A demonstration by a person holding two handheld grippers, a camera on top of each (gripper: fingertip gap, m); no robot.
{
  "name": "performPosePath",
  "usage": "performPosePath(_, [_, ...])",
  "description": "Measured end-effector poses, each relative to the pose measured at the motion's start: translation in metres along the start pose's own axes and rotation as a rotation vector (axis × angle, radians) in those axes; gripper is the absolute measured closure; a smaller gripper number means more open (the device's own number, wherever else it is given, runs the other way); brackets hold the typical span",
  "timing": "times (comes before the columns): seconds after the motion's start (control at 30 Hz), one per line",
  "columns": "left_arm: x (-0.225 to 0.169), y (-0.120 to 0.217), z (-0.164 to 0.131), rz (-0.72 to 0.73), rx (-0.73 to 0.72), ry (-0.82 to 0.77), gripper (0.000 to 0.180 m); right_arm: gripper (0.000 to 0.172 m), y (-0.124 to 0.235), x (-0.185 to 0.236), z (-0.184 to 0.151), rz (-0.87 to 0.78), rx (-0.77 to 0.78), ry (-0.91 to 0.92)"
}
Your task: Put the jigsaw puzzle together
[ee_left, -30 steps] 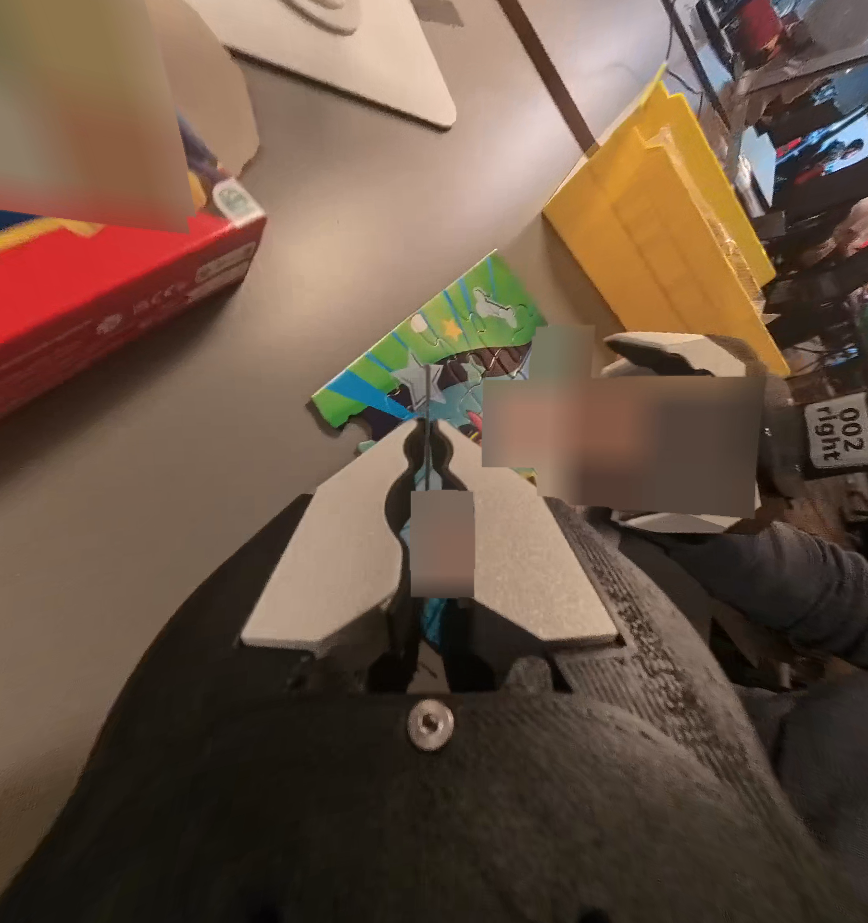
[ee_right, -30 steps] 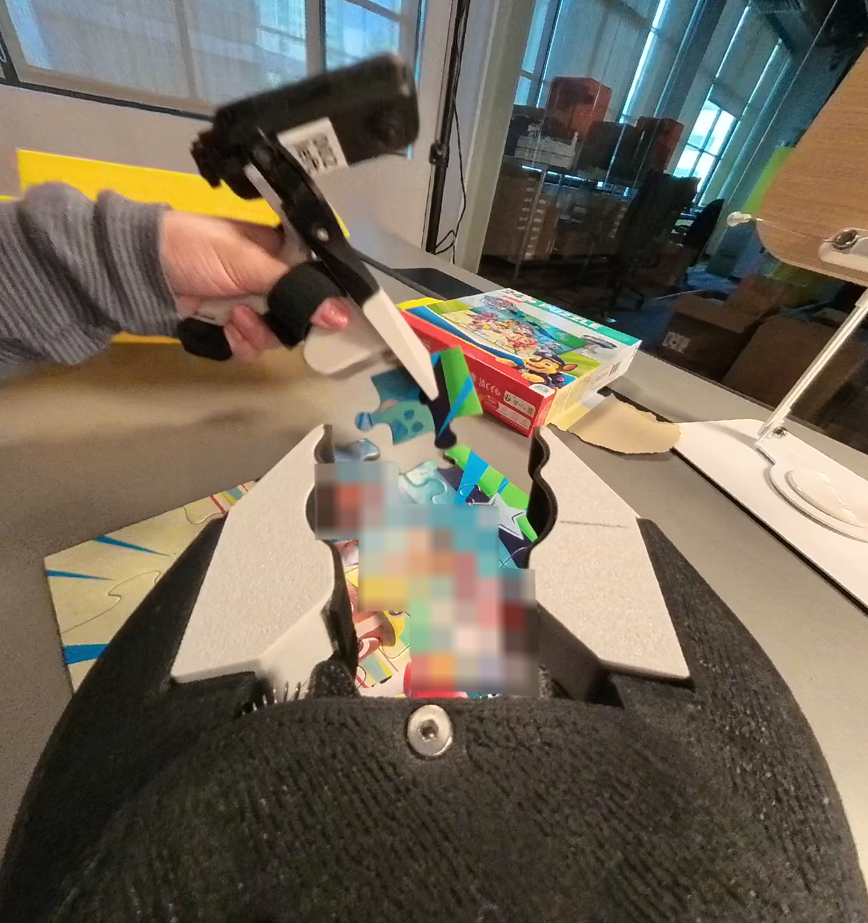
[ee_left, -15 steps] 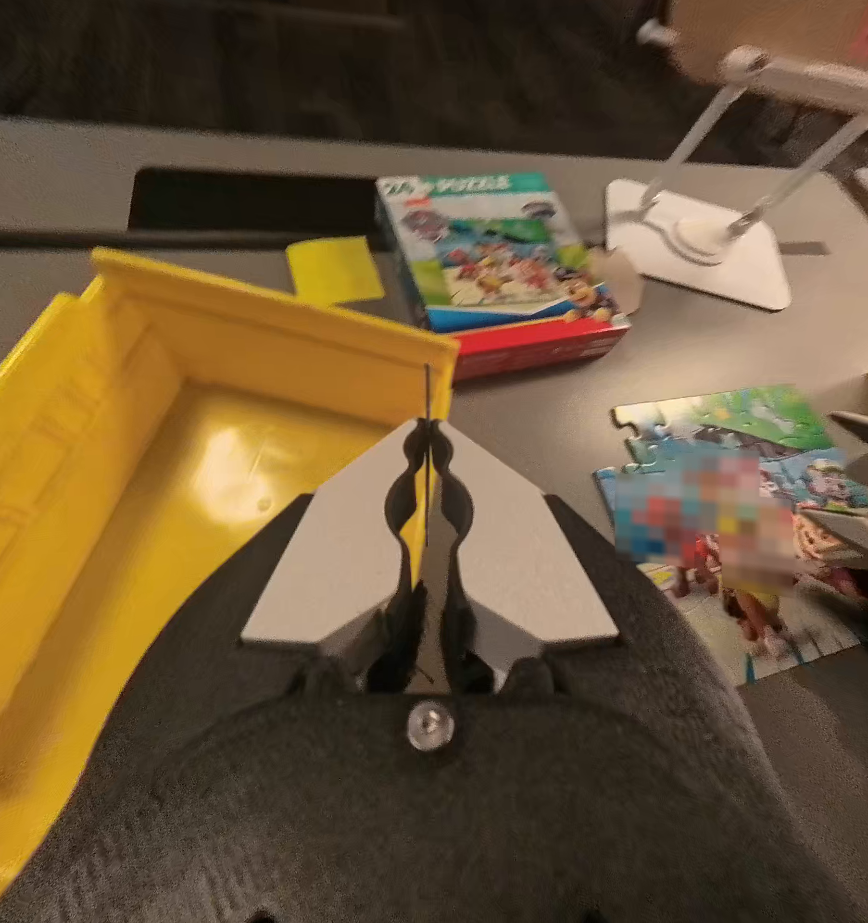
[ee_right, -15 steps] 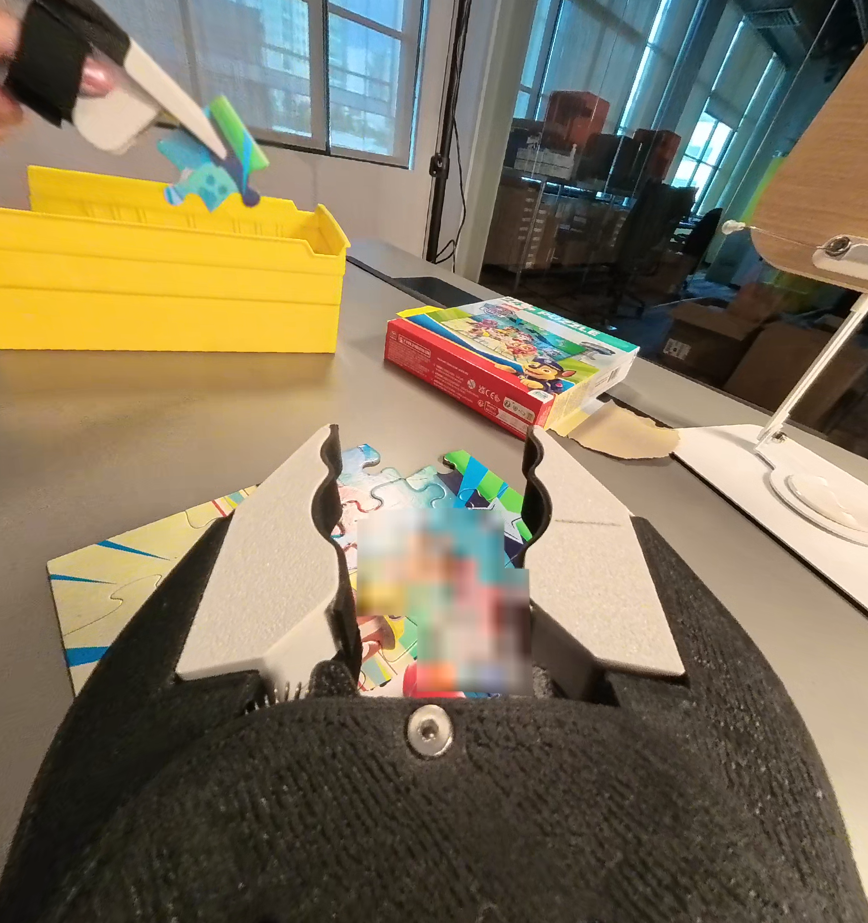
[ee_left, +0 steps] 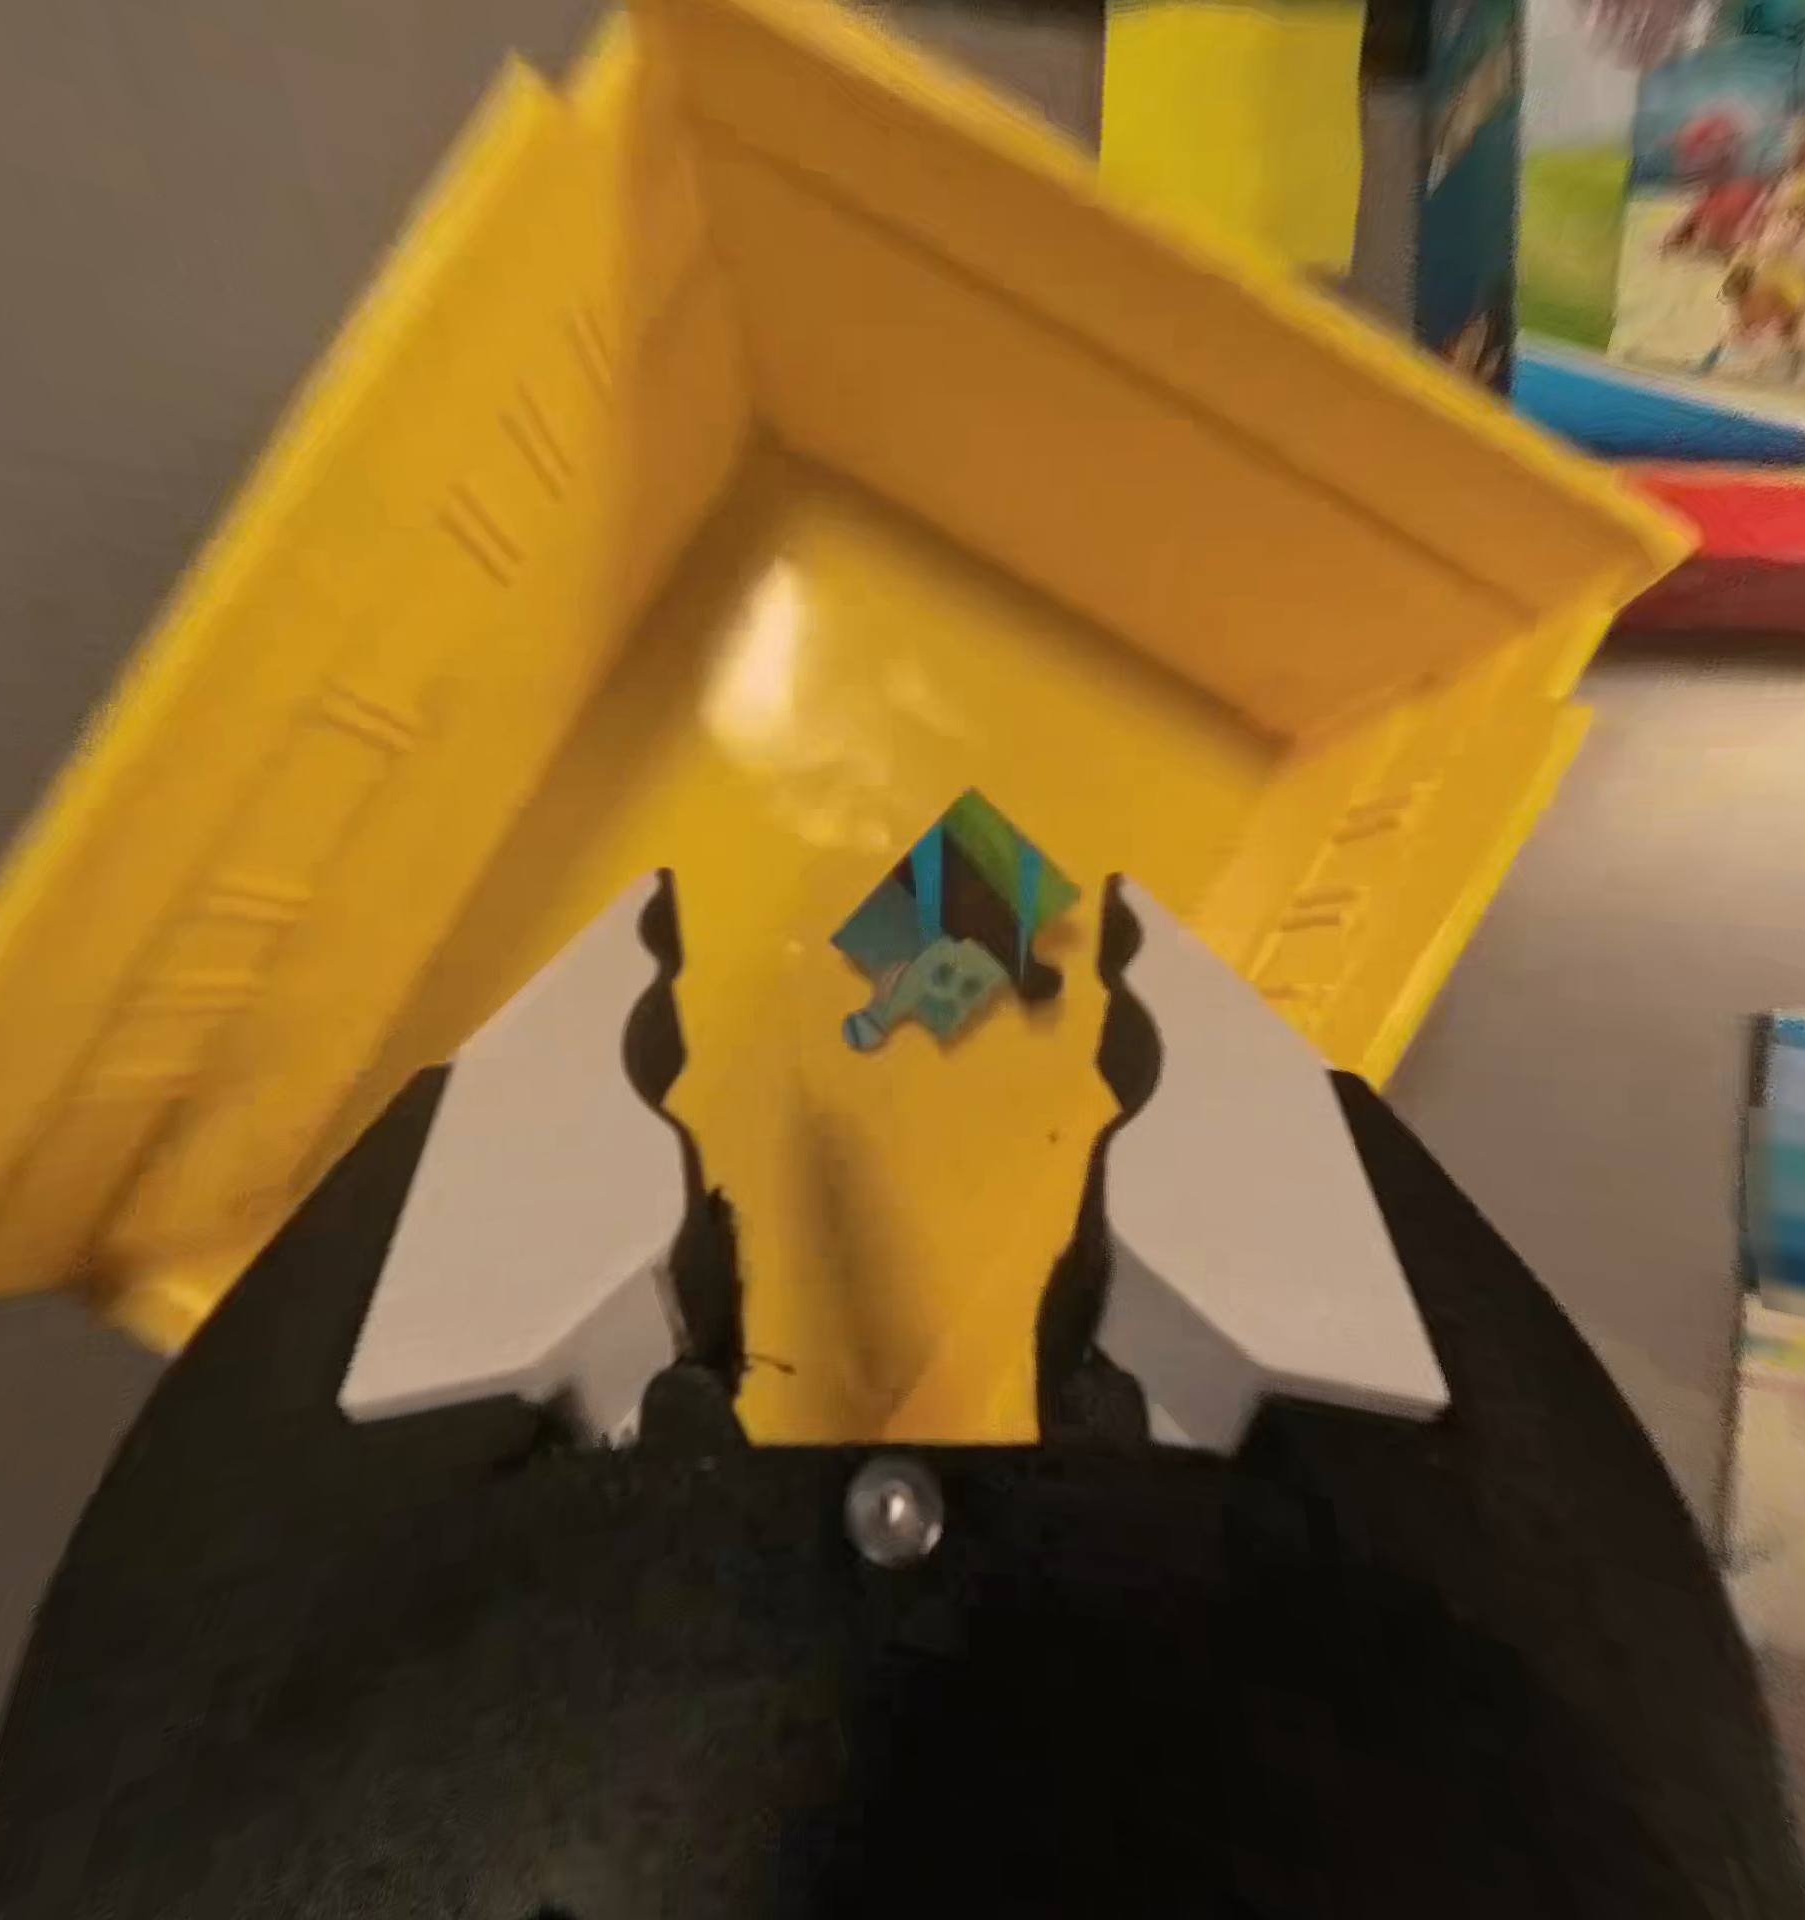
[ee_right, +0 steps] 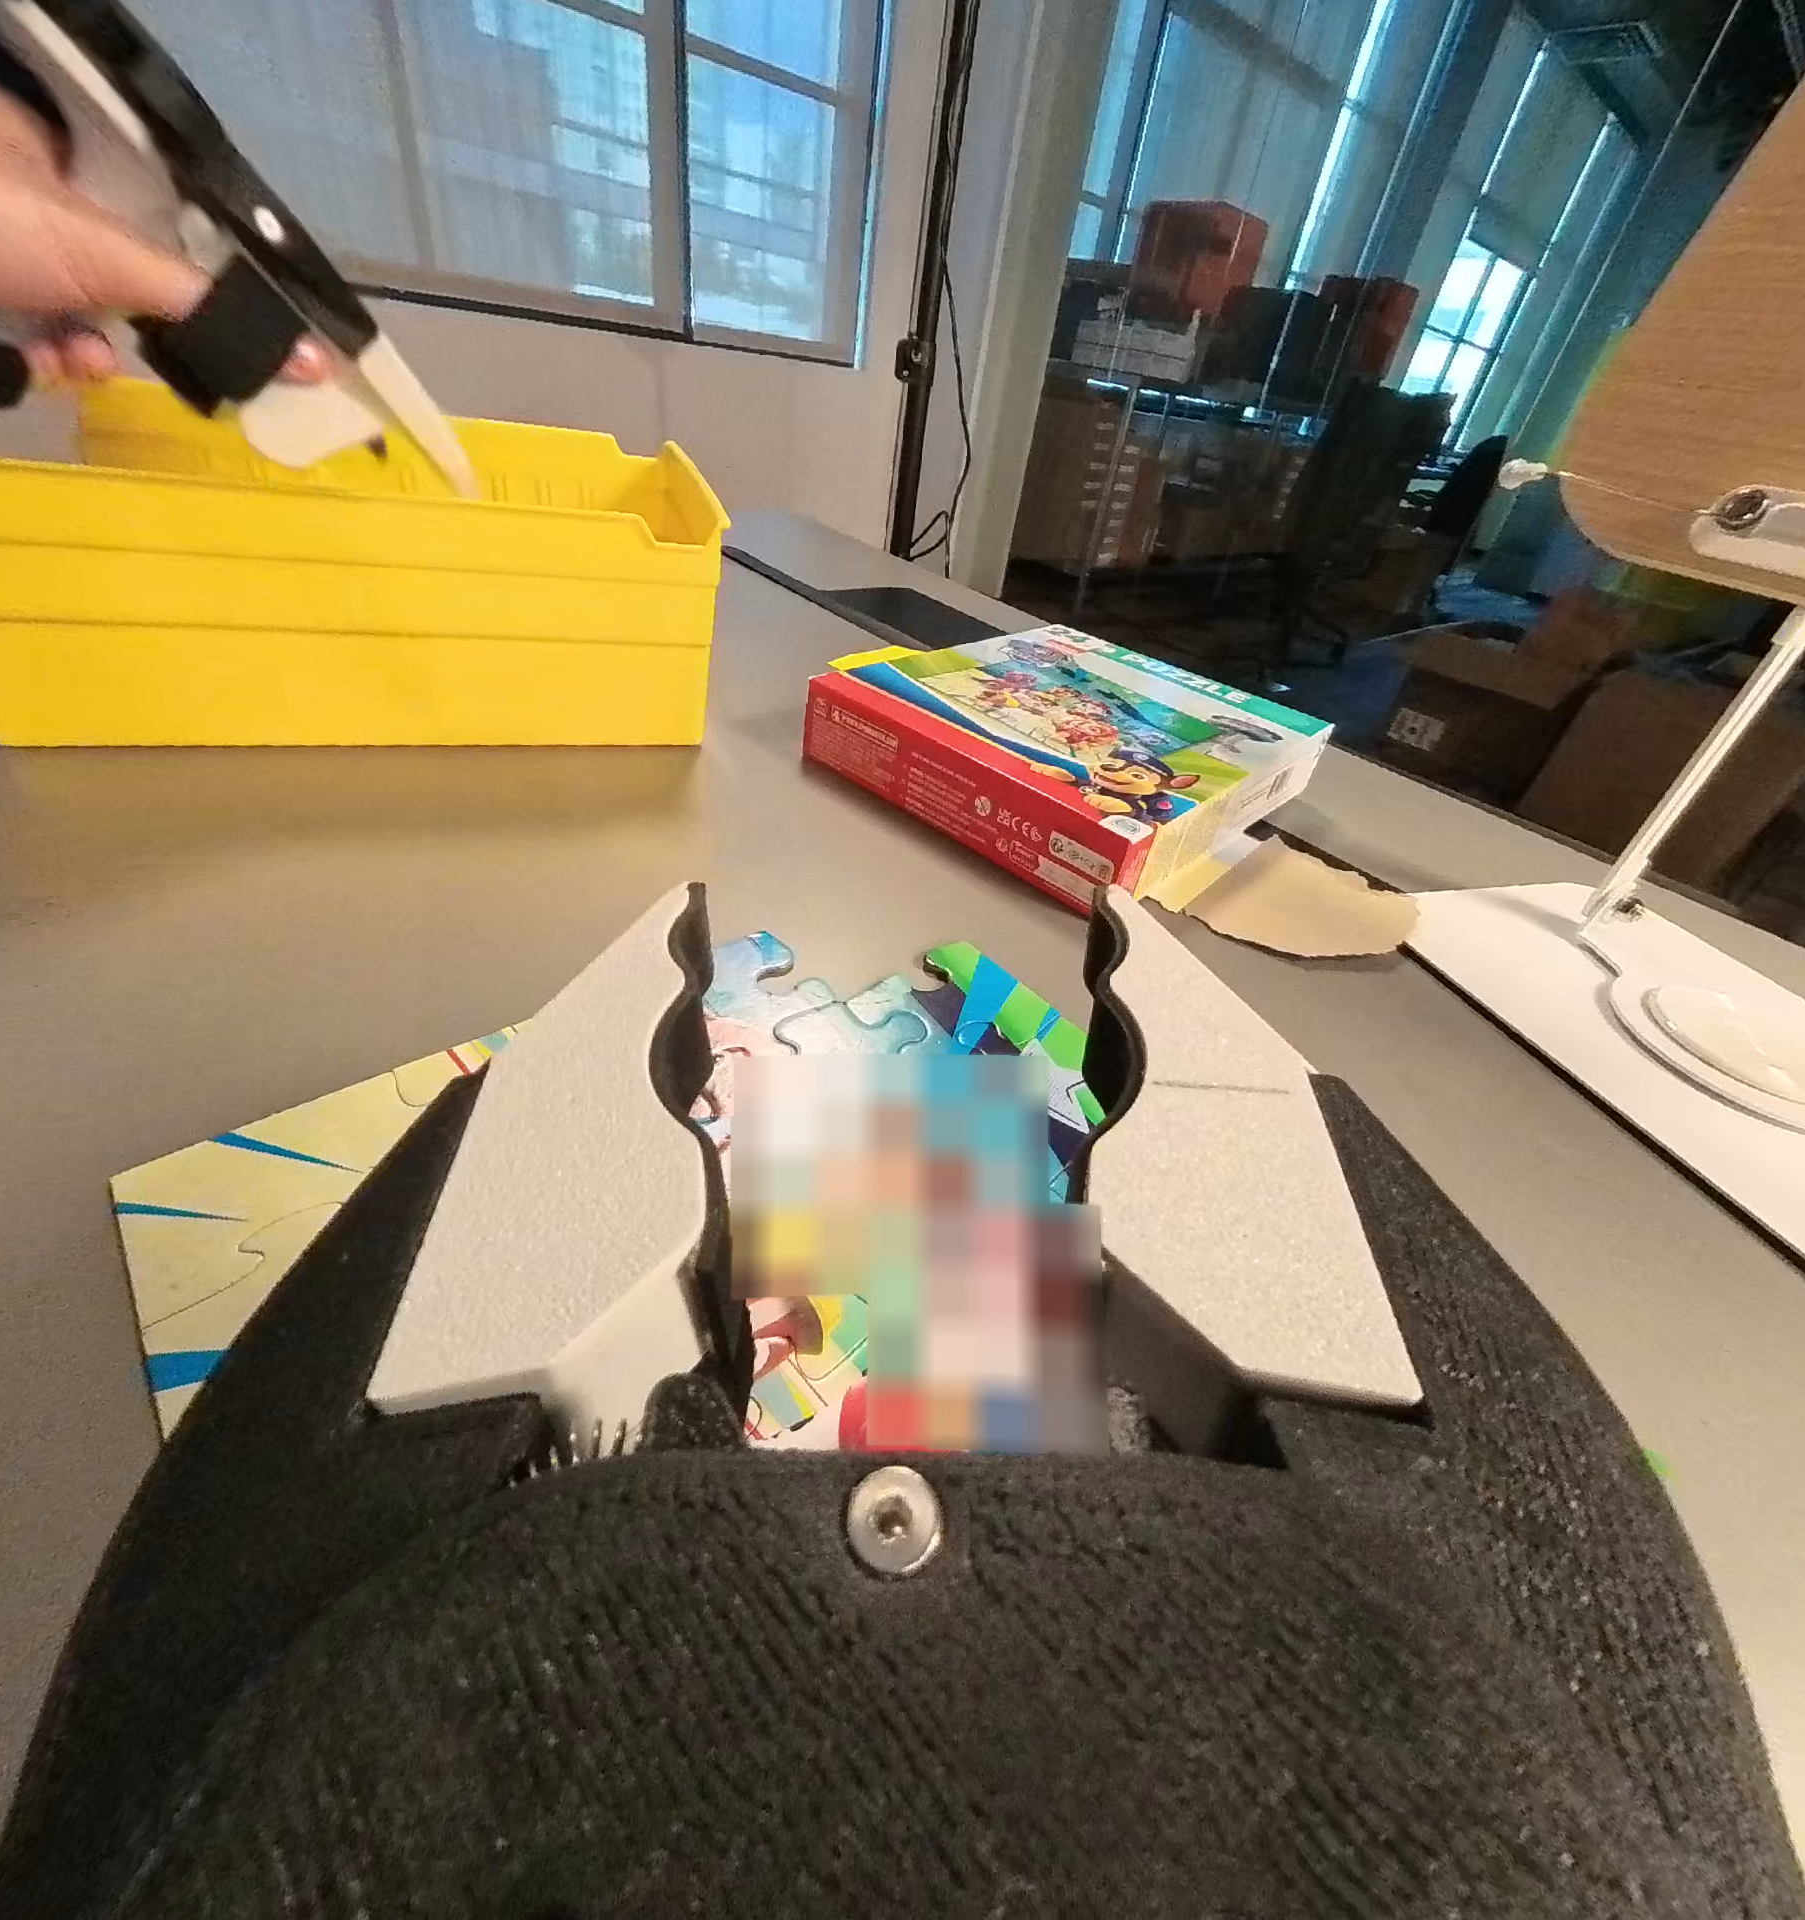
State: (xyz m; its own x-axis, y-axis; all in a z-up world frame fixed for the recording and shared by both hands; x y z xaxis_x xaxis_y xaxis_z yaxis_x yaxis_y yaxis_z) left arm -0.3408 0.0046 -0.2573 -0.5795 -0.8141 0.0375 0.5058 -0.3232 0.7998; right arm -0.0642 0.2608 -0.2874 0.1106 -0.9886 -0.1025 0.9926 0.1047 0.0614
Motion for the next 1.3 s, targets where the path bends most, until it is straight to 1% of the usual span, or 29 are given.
performPosePath(0.03, [-0.009, 0.014, 0.008, 0.038, -0.100, -0.035, 0.093, 0.100, 0.000, 0.000, 0.000, 0.000, -0.001, 0.000])
performPosePath(0.07, [-0.026, 0.029, 0.016, 0.026, -0.215, -0.088, 0.093, 0.100, 0.000, 0.000, 0.000, 0.000, -0.002, 0.000])
performPosePath(0.1, [-0.053, 0.042, 0.023, -0.044, -0.332, -0.156, 0.096, 0.100, 0.000, 0.000, 0.000, -0.001, -0.004, 0.002])
performPosePath(0.13, [-0.088, 0.053, 0.027, -0.182, -0.426, -0.240, 0.106, 0.100, 0.000, 0.000, 0.001, -0.003, -0.007, 0.003])
performPosePath(0.17, [-0.126, 0.060, 0.025, -0.367, -0.472, -0.322, 0.114, 0.100, 0.001, 0.000, 0.001, -0.005, -0.012, 0.003])
performPosePath(0.2, [-0.163, 0.064, 0.019, -0.567, -0.455, -0.398, 0.116, 0.100, 0.001, -0.001, 0.002, -0.008, -0.018, 0.002])
performPosePath(0.23, [-0.193, 0.062, 0.011, -0.736, -0.389, -0.460, 0.116, 0.100, 0.002, -0.001, 0.002, -0.012, -0.025, 0.001])
performPosePath(0.27, [-0.217, 0.054, 0.003, -0.849, -0.298, -0.512, 0.114, 0.100, 0.003, -0.002, 0.003, -0.017, -0.033, 0.000])
performPosePath(0.3, [-0.235, 0.041, -0.003, -0.912, -0.218, -0.578, 0.112, 0.100, 0.004, -0.003, 0.004, -0.026, -0.042, 0.000])
performPosePath(0.37, [-0.257, 0.006, -0.008, -0.922, -0.096, -0.713, 0.103, 0.100, 0.008, -0.006, 0.007, -0.051, -0.074, -0.004])
performPosePath(0.43, [-0.274, -0.021, -0.016, -0.958, 0.024, -0.841, 0.086, 0.100, 0.013, -0.010, 0.011, -0.079, -0.117, -0.012])
performPosePath(0.5, [-0.283, -0.040, -0.016, -0.946, 0.072, -0.932, 0.081, 0.100, 0.018, -0.014, 0.014, -0.103, -0.159, -0.029])
performPosePath(0.53, [-0.287, -0.047, -0.014, -0.931, 0.085, -0.963, 0.081, 0.100, 0.020, -0.016, 0.015, -0.111, -0.174, -0.044])
performPosePath(0.6, [-0.294, -0.054, -0.012, -0.953, 0.141, -0.992, 0.081, 0.100, 0.023, -0.020, 0.016, -0.120, -0.193, -0.078])
performPosePath(0.7, [-0.301, -0.063, -0.009, -0.945, 0.228, -1.029, 0.087, 0.100, 0.026, -0.025, 0.017, -0.129, -0.217, -0.118])
performPosePath(0.8, [-0.299, -0.073, -0.010, -0.850, 0.344, -1.100, 0.097, 0.100, 0.027, -0.028, 0.017, -0.133, -0.230, -0.137])
performPosePath(0.83, [-0.299, -0.075, -0.007, -0.821, 0.341, -1.123, 0.095, 0.100, 0.027, -0.028, 0.017, -0.132, -0.231, -0.141])
performPosePath(0.87, [-0.298, -0.077, -0.006, -0.790, 0.372, -1.142, 0.095, 0.100, 0.027, -0.028, 0.017, -0.131, -0.232, -0.144])
performPosePath(0.93, [-0.302, -0.076, -0.004, -0.803, 0.411, -1.139, 0.096, 0.100, 0.028, -0.029, 0.017, -0.131, -0.235, -0.149])
performPosePath(1.0, [-0.305, -0.071, -0.005, -0.866, 0.492, -1.090, 0.098, 0.100, 0.028, -0.029, 0.017, -0.131, -0.236, -0.154])
performPosePath(1.03, [-0.307, -0.067, -0.007, -0.911, 0.540, -1.060, 0.102, 0.100, 0.028, -0.030, 0.017, -0.132, -0.238, -0.156])
performPosePath(1.1, [-0.309, -0.066, -0.006, -0.923, 0.579, -1.037, 0.102, 0.100, 0.028, -0.030, 0.017, -0.134, -0.240, -0.159])
performPosePath(1.17, [-0.309, -0.065, -0.007, -0.933, 0.597, -1.036, 0.099, 0.100, 0.028, -0.031, 0.016, -0.135, -0.241, -0.164])
performPosePath(1.2, [-0.310, -0.063, -0.007, -0.953, 0.608, -1.022, 0.093, 0.100, 0.028, -0.032, 0.016, -0.137, -0.242, -0.165])
performPosePath(1.3, [-0.310, -0.060, -0.005, -1.025, 0.625, -0.929, 0.085, 0.100, 0.029, -0.033, 0.016, -0.139, -0.245, -0.172])
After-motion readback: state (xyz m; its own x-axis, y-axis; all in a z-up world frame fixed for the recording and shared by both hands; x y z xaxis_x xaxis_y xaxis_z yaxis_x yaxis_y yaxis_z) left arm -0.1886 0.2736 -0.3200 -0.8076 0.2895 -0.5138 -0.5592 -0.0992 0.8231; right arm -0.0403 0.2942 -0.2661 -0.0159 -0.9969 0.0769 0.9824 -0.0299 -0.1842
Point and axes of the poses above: each gripper's, where its closed fingertips meet, y back along the fingers, z out of its top, x = y × z across the jaws, the point moved 5 cm from there along y, back along the fingers, and after that the axes turned 2 degrees about -y, right-handed, at the moved point
